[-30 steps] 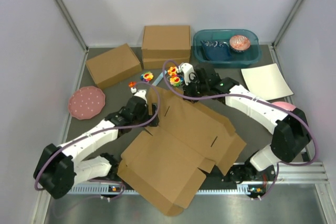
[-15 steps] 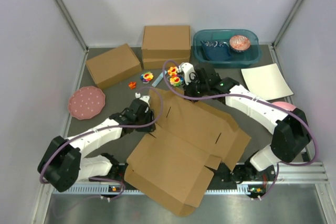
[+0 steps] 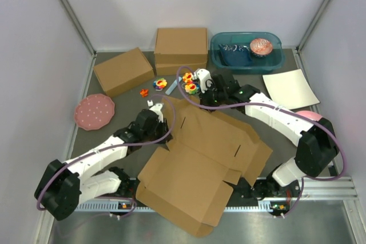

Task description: Fold the paper box

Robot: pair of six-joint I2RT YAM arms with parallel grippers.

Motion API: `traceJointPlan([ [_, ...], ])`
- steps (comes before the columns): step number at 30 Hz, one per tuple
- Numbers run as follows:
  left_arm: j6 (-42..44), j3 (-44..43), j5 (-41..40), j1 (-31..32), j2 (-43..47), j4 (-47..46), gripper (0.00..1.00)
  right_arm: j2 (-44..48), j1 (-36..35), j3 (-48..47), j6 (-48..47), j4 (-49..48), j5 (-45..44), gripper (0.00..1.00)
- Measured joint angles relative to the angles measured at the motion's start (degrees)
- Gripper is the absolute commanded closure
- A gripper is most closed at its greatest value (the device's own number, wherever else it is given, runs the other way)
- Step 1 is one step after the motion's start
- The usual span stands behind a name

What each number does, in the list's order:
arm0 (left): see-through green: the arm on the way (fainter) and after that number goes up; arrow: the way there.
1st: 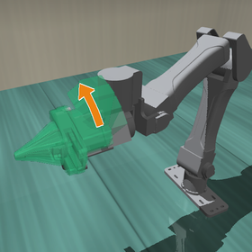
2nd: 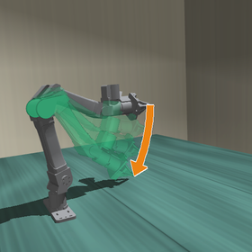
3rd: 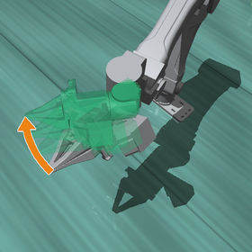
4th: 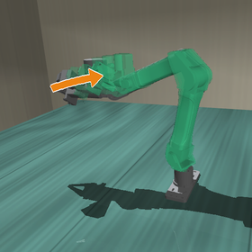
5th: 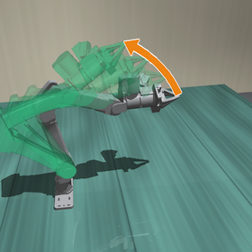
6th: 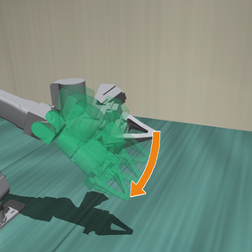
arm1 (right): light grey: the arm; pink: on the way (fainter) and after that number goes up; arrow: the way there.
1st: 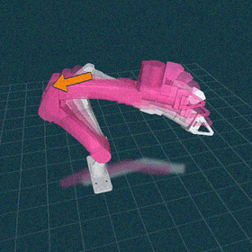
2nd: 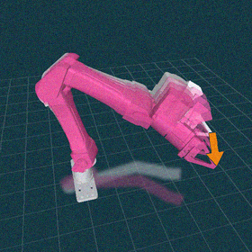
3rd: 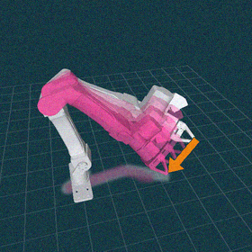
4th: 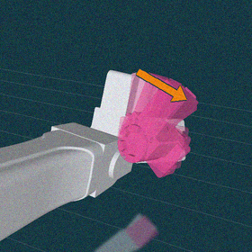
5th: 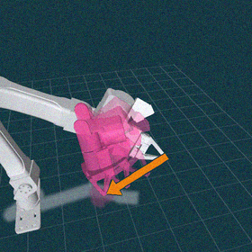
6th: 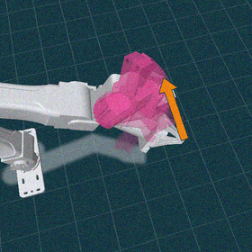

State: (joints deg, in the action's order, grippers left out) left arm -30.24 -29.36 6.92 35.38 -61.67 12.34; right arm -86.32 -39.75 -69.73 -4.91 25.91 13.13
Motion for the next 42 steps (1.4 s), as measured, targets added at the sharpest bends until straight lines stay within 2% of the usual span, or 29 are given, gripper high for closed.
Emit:
traceJointPlan([
  [2,0.1,0.9,1.1,0.3,1.3,-1.4,0.89,0.0,-0.1,0.0,0.0,0.0,0.0,1.0],
  [4,0.1,1.6,1.7,1.1,1.9,-3.0,0.92,0.0,-0.2,0.0,0.0,0.0,0.0,1.0],
  [11,2.5,2.2,-0.6,10.3,1.3,-5.7,0.89,0.0,-0.3,0.0,0.0,0.4,0.0,1.0],
  [19,3.1,2.1,-8.7,20.0,-7.7,-8.7,0.73,0.0,-0.4,1.1,0.0,0.4,-0.3,1.0],
  [21,2.6,2.1,-11.1,21.8,-9.2,-9.2,0.65,0.0,-0.4,1.1,0.0,0.5,-0.4,1.0],
  [22,2.4,2.1,-12.0,22.5,-9.6,-9.3,0.55,0.0,-0.5,1.1,0.0,0.5,-0.5,1.0],
  [23,2.1,2.1,-12.8,22.9,-9.6,-9.4,0.51,0.0,-0.6,1.1,0.0,0.5,-0.6,1.0],
  [24,2.0,2.1,-13.4,23.2,-9.4,-9.3,0.47,0.0,-0.7,1.1,0.0,0.5,-0.7,1.0],
  [25,1.6,2.0,-14.2,23.3,-8.9,-9.0,0.38,0.0,-0.7,1.1,0.0,0.5,-0.7,1.0],
  [32,2.0,-3.4,-20.6,23.3,3.3,0.6,0.14,0.0,-0.8,1.1,0.0,0.6,-1.2,1.0],
  [38,2.0,-6.1,-27.6,21.8,15.9,1.2,0.1,0.0,-0.8,1.1,0.0,0.7,-1.3,1.0],
  [42,0.5,-6.1,-29.4,14.0,17.5,1.4,0.11,0.1,-0.9,1.1,0.0,0.7,-1.3,1.0],
])
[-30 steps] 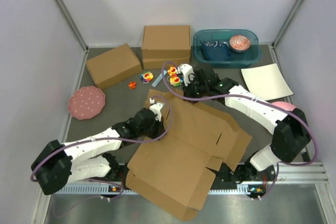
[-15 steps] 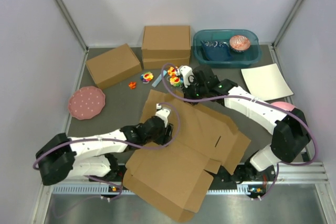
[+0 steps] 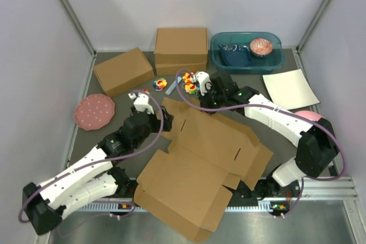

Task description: Fold the paper box

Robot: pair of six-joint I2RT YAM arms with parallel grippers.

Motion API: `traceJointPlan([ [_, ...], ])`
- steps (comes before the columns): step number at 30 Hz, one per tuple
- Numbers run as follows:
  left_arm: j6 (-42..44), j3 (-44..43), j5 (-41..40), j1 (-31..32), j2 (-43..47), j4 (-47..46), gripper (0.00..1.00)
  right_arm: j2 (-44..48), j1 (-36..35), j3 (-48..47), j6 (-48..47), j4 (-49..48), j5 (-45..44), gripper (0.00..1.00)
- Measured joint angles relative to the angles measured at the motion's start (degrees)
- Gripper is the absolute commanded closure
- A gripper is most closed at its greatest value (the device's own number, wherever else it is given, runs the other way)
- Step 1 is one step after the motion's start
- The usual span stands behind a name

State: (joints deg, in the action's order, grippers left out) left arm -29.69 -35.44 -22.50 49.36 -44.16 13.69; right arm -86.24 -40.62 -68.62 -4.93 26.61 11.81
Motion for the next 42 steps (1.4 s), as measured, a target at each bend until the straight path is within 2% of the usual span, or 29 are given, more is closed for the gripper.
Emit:
traceJointPlan([
  [5,-1.4,0.3,5.9,-17.5,-4.1,-1.5,0.09,1.0,-0.5,0.3,0.0,0.0,0.2,1.0],
  [7,-0.1,0.3,9.4,-20.8,-7.7,-3.5,0.08,1.5,-0.9,0.4,-0.2,0.0,0.2,1.0],
  [13,6.3,-0.2,17.8,-21.9,-15.9,-6.6,0.09,2.1,-1.9,0.7,-0.9,-0.1,-0.2,1.0],
  [21,12.3,-0.2,22.1,-22.4,-16.2,-13.3,0.16,2.2,-3.6,0.8,-2.2,0.4,-2.6,1.0],
  [24,13.5,0.1,23.6,-22.8,-17.2,-15.3,0.23,2.2,-3.9,0.7,-2.6,1.1,-3.0,1.0],
  [27,13.9,0.1,25.5,-23.1,-19.1,-15.6,0.36,2.3,-4.0,0.3,-2.9,2.3,-3.3,1.0],
  [28,13.9,0.1,26.1,-23.1,-19.7,-15.5,0.43,2.3,-4.0,0.2,-3.0,2.6,-3.5,1.0],
  [36,13.1,0.1,31.6,-23.1,-20.5,-14.5,0.63,3.8,-4.4,-0.2,-3.6,5.0,-4.6,1.0],
  [38,13.0,0.1,32.5,-23.2,-20.5,-14.1,0.71,3.8,-4.4,-0.7,-3.7,5.9,-4.7,1.0],
  [39,13.0,0.1,32.9,-23.2,-20.5,-13.9,0.8,3.8,-4.4,-0.9,-3.9,6.2,-4.8,1.0],
  [42,12.7,0.1,33.8,-23.2,-20.5,-13.7,0.88,3.9,-4.5,-1.7,-4.3,7.1,-5.5,1.0],
])
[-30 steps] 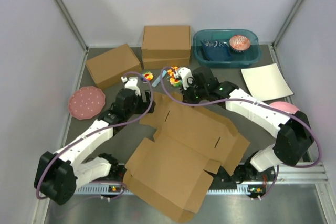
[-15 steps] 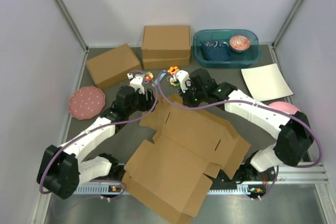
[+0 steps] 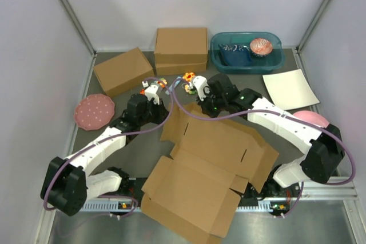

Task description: Fold the paper box

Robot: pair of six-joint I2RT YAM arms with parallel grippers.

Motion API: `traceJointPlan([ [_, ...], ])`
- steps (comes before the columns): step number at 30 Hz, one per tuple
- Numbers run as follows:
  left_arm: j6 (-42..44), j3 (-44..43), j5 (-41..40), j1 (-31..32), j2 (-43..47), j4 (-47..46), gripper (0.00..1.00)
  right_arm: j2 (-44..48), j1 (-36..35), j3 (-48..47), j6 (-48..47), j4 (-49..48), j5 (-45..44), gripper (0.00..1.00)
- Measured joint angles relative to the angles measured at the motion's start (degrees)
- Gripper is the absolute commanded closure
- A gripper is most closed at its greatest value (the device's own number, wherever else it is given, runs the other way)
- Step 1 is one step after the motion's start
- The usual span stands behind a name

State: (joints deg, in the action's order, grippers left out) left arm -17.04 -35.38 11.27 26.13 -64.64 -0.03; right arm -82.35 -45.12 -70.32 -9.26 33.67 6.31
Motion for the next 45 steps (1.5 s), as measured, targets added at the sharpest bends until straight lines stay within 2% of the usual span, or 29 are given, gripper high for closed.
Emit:
traceJointPlan([
  [4,-1.1,0.2,1.4,0.1,0.7,-1.8,0.91,0.5,-0.9,-0.7,-1.7,0.2,-3.8,1.0],
  [9,-3.9,3.1,0.4,0.2,2.3,-11.2,0.96,1.6,-2.8,-1.1,-5.5,-2.0,-10.5,1.0],
  [13,-5.9,5.1,-2.7,0.4,2.3,-20.7,0.94,2.9,-4.7,-0.2,-10.0,-7.1,-18.6,1.0],
  [18,-7.3,7.2,-6.2,0.9,2.3,-30.4,0.85,4.7,-7.9,4.0,-17.9,-16.9,-29.7,1.0],
  [25,-8.3,8.6,-8.0,1.0,2.4,-31.7,0.81,5.5,-11.2,12.0,-24.7,-29.2,-37.8,1.0],
  [29,-9.5,13.2,-9.4,1.4,6.0,-30.6,0.78,5.2,-15.5,18.6,-28.2,-36.5,-43.3,1.0],
  [37,-11.0,16.2,-13.9,1.4,11.4,-27.5,0.71,2.8,-20.0,23.5,-34.1,-46.5,-53.4,1.0],
  [40,-11.6,16.2,-14.2,1.4,11.2,-27.5,0.52,2.3,-22.4,25.0,-37.2,-50.4,-56.5,1.0],
  [41,-11.6,16.2,-14.1,1.4,11.0,-27.5,0.43,2.2,-23.2,25.4,-37.9,-51.5,-57.4,1.0],
  [44,-12.2,16.2,-13.9,1.4,9.0,-27.1,0.28,2.0,-24.8,26.1,-39.4,-53.5,-59.3,1.0],
  [45,-12.3,16.2,-13.8,1.4,8.4,-26.9,0.27,2.0,-25.0,26.1,-39.7,-53.6,-59.8,1.0],
])
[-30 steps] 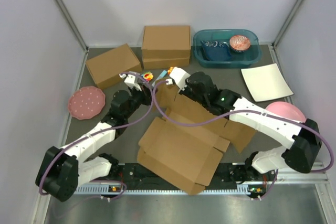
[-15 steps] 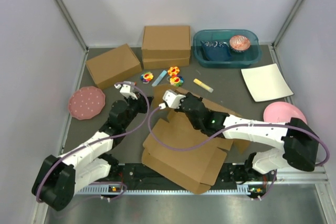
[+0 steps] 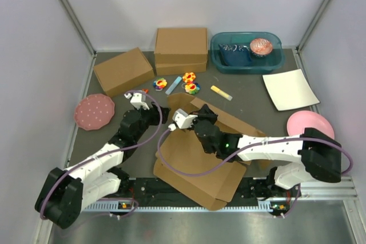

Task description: Fold the paper box

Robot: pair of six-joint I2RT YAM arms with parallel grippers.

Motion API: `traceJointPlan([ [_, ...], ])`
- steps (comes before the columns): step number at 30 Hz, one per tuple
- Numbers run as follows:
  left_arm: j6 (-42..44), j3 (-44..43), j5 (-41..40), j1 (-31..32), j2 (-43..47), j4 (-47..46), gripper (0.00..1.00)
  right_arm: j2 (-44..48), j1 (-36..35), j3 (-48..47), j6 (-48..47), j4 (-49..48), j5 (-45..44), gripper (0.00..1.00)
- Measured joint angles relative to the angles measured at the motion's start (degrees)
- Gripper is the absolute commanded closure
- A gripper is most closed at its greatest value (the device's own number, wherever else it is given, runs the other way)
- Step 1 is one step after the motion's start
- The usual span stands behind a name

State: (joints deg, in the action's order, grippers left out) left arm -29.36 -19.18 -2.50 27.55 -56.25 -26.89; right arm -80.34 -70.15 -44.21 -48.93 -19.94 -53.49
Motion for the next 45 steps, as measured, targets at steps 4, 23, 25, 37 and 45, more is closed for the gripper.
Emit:
traceJointPlan([
  [4,0.7,-0.2,0.7,0.0,-1.3,1.5,0.24,0.1,-0.2,0.0,0.7,0.6,-0.3,1.0],
  [23,9.4,-10.2,9.6,0.0,-16.2,0.8,0.73,5.5,-0.2,-0.1,7.1,9.4,1.5,1.0],
  [25,9.2,-10.2,10.9,0.0,-16.4,1.0,0.82,5.7,-0.2,-0.1,7.4,9.9,1.5,1.0],
  [37,6.9,-10.2,16.6,0.8,-8.6,6.9,0.99,5.7,-0.2,-0.1,6.4,7.3,-2.1,1.0],
  [45,1.4,-10.2,15.4,3.1,-4.8,11.1,1.0,4.3,-0.2,-0.1,5.6,5.6,-5.0,1.0],
])
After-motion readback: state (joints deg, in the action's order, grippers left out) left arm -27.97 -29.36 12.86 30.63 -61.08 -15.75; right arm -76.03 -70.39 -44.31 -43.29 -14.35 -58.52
